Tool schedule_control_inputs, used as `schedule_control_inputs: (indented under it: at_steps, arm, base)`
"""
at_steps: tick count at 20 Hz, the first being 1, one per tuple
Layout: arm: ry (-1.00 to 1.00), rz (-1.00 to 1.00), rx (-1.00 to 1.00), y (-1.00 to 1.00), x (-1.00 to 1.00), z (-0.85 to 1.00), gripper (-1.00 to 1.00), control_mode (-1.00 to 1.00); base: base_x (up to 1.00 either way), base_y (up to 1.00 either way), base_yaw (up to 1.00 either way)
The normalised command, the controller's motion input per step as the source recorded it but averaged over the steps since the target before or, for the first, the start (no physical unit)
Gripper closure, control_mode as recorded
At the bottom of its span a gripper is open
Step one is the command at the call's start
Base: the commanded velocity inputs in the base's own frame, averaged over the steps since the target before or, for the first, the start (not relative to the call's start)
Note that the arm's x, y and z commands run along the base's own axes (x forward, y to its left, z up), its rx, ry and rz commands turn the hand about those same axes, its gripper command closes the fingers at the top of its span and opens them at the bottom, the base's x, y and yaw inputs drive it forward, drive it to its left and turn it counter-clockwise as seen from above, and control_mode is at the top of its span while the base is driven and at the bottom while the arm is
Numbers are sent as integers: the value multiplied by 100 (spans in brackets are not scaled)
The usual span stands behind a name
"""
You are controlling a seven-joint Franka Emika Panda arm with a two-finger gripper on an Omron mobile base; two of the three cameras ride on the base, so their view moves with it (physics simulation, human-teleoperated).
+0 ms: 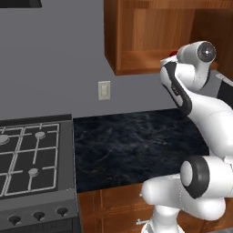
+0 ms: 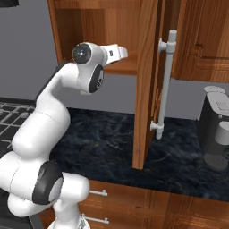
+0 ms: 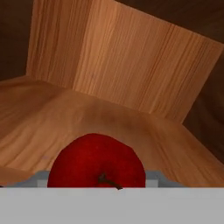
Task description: Pick the apple from the counter and place it in the cabinet. Then close the cabinet.
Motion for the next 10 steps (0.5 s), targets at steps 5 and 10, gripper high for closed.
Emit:
schedule_control_inputs:
  at_steps: [5,10]
  arm:
    - [0,0,0,-8,68,-24,100,-100]
    - [0,0,0,-10,58,-12,100,-100]
  base:
    - [0,0,0]
    - [0,0,0]
